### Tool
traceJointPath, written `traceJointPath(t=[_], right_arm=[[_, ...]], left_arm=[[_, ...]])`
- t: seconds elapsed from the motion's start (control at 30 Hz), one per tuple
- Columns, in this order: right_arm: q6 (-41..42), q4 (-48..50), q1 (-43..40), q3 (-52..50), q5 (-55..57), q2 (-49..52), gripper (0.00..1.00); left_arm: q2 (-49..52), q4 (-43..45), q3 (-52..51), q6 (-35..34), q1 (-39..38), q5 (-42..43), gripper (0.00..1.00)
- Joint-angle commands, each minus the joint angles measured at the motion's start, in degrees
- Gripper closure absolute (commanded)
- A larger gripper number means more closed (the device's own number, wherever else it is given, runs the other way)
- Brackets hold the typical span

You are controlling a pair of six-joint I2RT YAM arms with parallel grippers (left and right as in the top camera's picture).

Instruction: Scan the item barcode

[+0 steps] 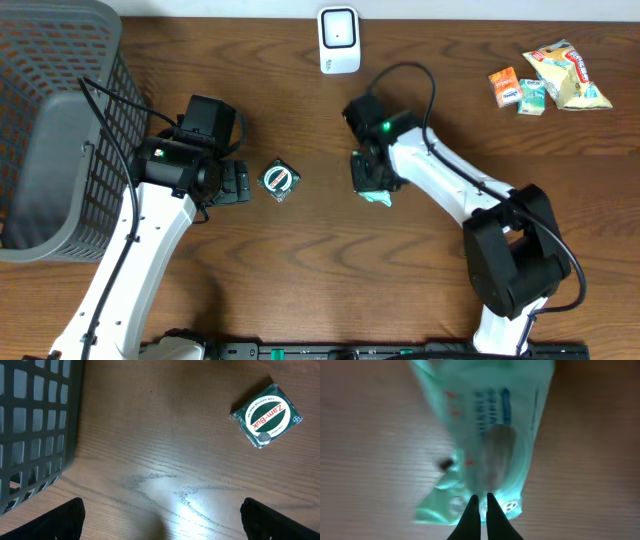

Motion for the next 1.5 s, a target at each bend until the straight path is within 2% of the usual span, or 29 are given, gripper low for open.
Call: traceJointPath(t=[0.0,0.17,0.37,0.63,0.67,0.97,1.2,1.47], right_arm=[[3.89,0.28,0.09,-3.76,-0.35,0.5,0.99],[2.95,-4.83,0.22,-2.12,-0.04,-0.7,0.99],[2.23,-11.69,-0.72,4.61,2.54,-4.52,0.99],[1.46,1.97,-2.25,6.14,4.92,-6.84,0.96],[1.49,3.78,-2.49,5.79,4.9,-6.29,0.99],[1.51,9.25,-2.67,5.57,3.54,3.28,0.99],[1.44,10.21,-2.78,5.57,3.58,9.27,0.99],[-0.09,0.72,-4.0,11.3,3.56,3.89,0.96]], left_arm=[[0.22,-0.2,-0.04,-0.09,0.2,-0.52,0.02],[0.22,-0.2,-0.04,-0.09,0.2,-0.52,0.02],[0.22,-0.2,-0.04,-0.11,0.2,-0.52,0.02],[0.22,-0.2,-0.04,-0.09,0.2,-0.52,0.03],[0.22,-0.22,-0.04,-0.09,0.2,-0.52,0.02],[0.22,-0.2,-0.04,-0.09,0.2,-0.52,0.02],[0.22,-0.2,-0.04,-0.11,0.2,-0.52,0.02],[0.22,-0.2,-0.04,-0.09,0.2,-0.52,0.02]])
